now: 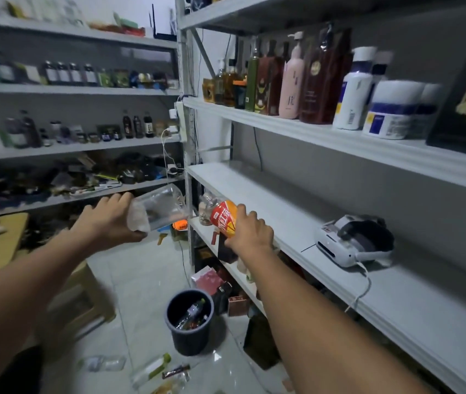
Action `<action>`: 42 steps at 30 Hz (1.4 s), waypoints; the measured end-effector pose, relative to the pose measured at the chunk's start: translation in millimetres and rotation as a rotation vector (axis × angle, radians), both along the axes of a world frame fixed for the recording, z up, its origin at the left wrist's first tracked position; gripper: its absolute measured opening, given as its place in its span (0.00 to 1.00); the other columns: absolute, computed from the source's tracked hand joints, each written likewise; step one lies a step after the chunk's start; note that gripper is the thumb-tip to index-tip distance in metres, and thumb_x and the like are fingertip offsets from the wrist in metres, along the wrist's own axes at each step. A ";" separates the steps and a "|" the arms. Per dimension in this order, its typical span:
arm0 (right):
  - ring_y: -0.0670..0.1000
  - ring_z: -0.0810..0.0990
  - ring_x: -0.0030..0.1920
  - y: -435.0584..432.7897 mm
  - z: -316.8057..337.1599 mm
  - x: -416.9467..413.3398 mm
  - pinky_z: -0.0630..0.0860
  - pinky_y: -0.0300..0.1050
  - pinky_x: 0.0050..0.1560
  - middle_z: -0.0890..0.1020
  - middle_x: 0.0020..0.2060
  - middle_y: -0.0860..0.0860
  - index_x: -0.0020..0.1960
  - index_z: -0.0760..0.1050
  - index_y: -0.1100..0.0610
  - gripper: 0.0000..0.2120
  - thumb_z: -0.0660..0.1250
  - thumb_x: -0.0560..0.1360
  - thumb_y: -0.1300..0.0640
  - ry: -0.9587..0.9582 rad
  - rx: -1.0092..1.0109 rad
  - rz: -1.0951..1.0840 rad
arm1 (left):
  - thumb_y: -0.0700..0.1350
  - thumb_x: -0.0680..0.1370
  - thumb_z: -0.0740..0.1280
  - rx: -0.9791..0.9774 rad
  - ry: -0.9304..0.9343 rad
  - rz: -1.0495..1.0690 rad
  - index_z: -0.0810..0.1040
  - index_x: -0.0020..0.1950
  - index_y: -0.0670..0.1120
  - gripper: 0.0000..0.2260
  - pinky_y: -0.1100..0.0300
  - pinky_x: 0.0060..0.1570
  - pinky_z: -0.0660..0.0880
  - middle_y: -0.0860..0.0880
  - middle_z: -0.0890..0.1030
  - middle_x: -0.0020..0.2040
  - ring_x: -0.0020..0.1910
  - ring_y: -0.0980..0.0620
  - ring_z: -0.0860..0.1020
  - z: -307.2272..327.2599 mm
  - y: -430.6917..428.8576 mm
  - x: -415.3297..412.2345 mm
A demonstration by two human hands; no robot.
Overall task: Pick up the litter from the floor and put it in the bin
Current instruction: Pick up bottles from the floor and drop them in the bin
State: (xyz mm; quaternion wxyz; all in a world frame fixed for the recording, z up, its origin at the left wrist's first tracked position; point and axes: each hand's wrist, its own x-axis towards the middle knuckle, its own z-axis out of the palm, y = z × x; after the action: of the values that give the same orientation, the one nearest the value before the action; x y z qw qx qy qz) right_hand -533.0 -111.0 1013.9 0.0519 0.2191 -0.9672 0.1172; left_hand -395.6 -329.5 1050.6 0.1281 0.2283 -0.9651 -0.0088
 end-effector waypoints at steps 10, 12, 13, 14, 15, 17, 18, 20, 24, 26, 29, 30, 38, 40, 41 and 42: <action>0.59 0.73 0.64 -9.2 -30.6 -0.5 0.71 0.52 0.59 0.69 0.67 0.59 0.74 0.53 0.55 0.43 0.75 0.69 0.46 -0.046 0.044 0.048 | 0.60 0.68 0.73 0.033 -0.046 0.042 0.63 0.68 0.46 0.36 0.46 0.59 0.69 0.44 0.72 0.63 0.61 0.43 0.71 -33.4 -1.4 -5.5; 0.59 0.72 0.64 -15.5 -38.7 -6.1 0.72 0.52 0.58 0.69 0.67 0.59 0.74 0.53 0.54 0.43 0.74 0.69 0.46 -0.064 0.045 0.053 | 0.60 0.68 0.72 0.043 -0.054 0.046 0.63 0.68 0.45 0.36 0.46 0.60 0.69 0.44 0.71 0.64 0.62 0.43 0.70 -40.6 -7.1 -13.6; 0.59 0.72 0.64 -17.8 -41.1 -9.4 0.72 0.51 0.58 0.69 0.66 0.59 0.74 0.53 0.54 0.43 0.74 0.70 0.46 -0.068 0.047 0.052 | 0.60 0.68 0.72 0.044 -0.058 0.048 0.63 0.68 0.46 0.36 0.46 0.60 0.69 0.44 0.71 0.64 0.63 0.43 0.70 -43.3 -10.5 -18.0; 0.59 0.72 0.64 -21.4 -43.9 -13.7 0.72 0.51 0.58 0.69 0.66 0.59 0.74 0.53 0.54 0.42 0.74 0.70 0.46 -0.070 0.051 0.050 | 0.60 0.68 0.73 0.045 -0.066 0.048 0.63 0.68 0.46 0.36 0.46 0.61 0.68 0.44 0.71 0.65 0.63 0.43 0.70 -46.2 -14.9 -23.2; 0.59 0.72 0.64 -25.0 -46.7 -18.2 0.72 0.51 0.58 0.69 0.66 0.59 0.74 0.53 0.54 0.42 0.74 0.70 0.46 -0.070 0.055 0.045 | 0.60 0.68 0.73 0.043 -0.074 0.047 0.63 0.68 0.46 0.36 0.46 0.61 0.68 0.44 0.71 0.65 0.63 0.43 0.70 -49.0 -20.0 -28.4; 0.59 0.72 0.65 -34.4 -52.9 -29.0 0.72 0.51 0.58 0.69 0.66 0.59 0.74 0.53 0.54 0.42 0.74 0.70 0.46 -0.072 0.069 0.034 | 0.60 0.68 0.73 0.038 -0.085 0.037 0.63 0.68 0.46 0.36 0.45 0.61 0.68 0.44 0.71 0.65 0.63 0.43 0.70 -54.1 -32.4 -41.1; 0.59 0.72 0.65 -39.0 -55.5 -33.8 0.72 0.51 0.59 0.69 0.67 0.59 0.74 0.53 0.54 0.42 0.74 0.70 0.46 -0.075 0.078 0.029 | 0.60 0.68 0.73 0.034 -0.093 0.030 0.63 0.68 0.46 0.36 0.45 0.61 0.68 0.44 0.71 0.65 0.63 0.43 0.70 -56.7 -38.1 -47.1; 0.59 0.71 0.65 -54.5 -61.4 -47.2 0.72 0.51 0.59 0.68 0.67 0.59 0.75 0.52 0.54 0.42 0.74 0.70 0.46 -0.079 0.089 0.015 | 0.60 0.68 0.73 0.028 -0.105 0.014 0.62 0.68 0.46 0.36 0.45 0.62 0.68 0.44 0.71 0.65 0.62 0.44 0.70 -62.0 -55.9 -62.8; 0.59 0.72 0.65 -95.1 -75.6 -80.1 0.71 0.51 0.59 0.69 0.67 0.59 0.75 0.53 0.55 0.43 0.74 0.70 0.47 -0.092 0.091 -0.019 | 0.59 0.69 0.73 0.017 -0.140 -0.030 0.61 0.71 0.44 0.38 0.44 0.64 0.68 0.43 0.70 0.66 0.63 0.43 0.70 -74.7 -100.0 -102.0; 0.59 0.72 0.64 -119.6 -83.9 -97.0 0.72 0.52 0.58 0.69 0.66 0.59 0.75 0.52 0.55 0.43 0.74 0.70 0.47 -0.107 0.098 -0.036 | 0.59 0.69 0.72 0.006 -0.163 -0.040 0.61 0.71 0.44 0.38 0.44 0.64 0.68 0.43 0.70 0.66 0.64 0.42 0.69 -82.1 -125.7 -121.8; 0.59 0.73 0.64 -150.1 -95.2 -118.8 0.72 0.52 0.56 0.70 0.65 0.58 0.74 0.54 0.54 0.42 0.74 0.70 0.47 -0.120 0.099 -0.060 | 0.59 0.69 0.72 0.024 -0.208 -0.059 0.61 0.71 0.44 0.38 0.44 0.63 0.68 0.42 0.69 0.68 0.65 0.41 0.69 -97.5 -158.7 -150.1; 0.59 0.73 0.64 -159.7 -99.6 -125.9 0.72 0.52 0.57 0.70 0.65 0.58 0.74 0.54 0.54 0.42 0.74 0.70 0.47 -0.121 0.101 -0.070 | 0.59 0.69 0.72 0.026 -0.216 -0.066 0.61 0.71 0.44 0.38 0.44 0.62 0.69 0.41 0.69 0.68 0.65 0.41 0.69 -103.6 -169.0 -159.8; 0.59 0.72 0.64 -212.7 -146.0 -160.9 0.72 0.52 0.58 0.70 0.66 0.59 0.73 0.54 0.54 0.41 0.74 0.70 0.47 -0.139 0.148 -0.068 | 0.57 0.69 0.73 0.184 -0.226 -0.091 0.61 0.70 0.43 0.37 0.48 0.62 0.68 0.41 0.69 0.68 0.65 0.41 0.68 -175.1 -211.5 -205.1; 0.59 0.72 0.64 -221.7 -159.0 -166.8 0.72 0.51 0.57 0.70 0.66 0.59 0.74 0.53 0.54 0.41 0.74 0.71 0.47 -0.132 0.170 -0.064 | 0.58 0.69 0.72 0.183 -0.247 -0.082 0.60 0.72 0.44 0.38 0.48 0.63 0.66 0.42 0.68 0.69 0.66 0.41 0.67 -190.6 -220.5 -211.0; 0.59 0.73 0.63 -225.2 -165.7 -169.5 0.72 0.51 0.57 0.70 0.66 0.59 0.74 0.53 0.54 0.42 0.73 0.71 0.47 -0.129 0.181 -0.062 | 0.58 0.70 0.72 0.174 -0.263 -0.084 0.59 0.72 0.44 0.38 0.48 0.63 0.65 0.42 0.68 0.69 0.66 0.42 0.67 -197.3 -224.5 -213.5; 0.59 0.73 0.63 -228.1 -172.7 -172.2 0.72 0.51 0.57 0.70 0.66 0.59 0.74 0.53 0.55 0.42 0.73 0.71 0.47 -0.126 0.191 -0.058 | 0.59 0.70 0.71 0.161 -0.279 -0.089 0.59 0.72 0.45 0.38 0.48 0.63 0.65 0.43 0.68 0.69 0.67 0.42 0.67 -203.5 -227.0 -215.9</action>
State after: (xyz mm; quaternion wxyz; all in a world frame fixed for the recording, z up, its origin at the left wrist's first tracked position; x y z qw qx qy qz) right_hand -705.2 -339.1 841.3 -0.0265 0.1873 -0.9813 0.0366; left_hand -611.6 -556.5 847.2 -0.0263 0.1939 -0.9788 -0.0598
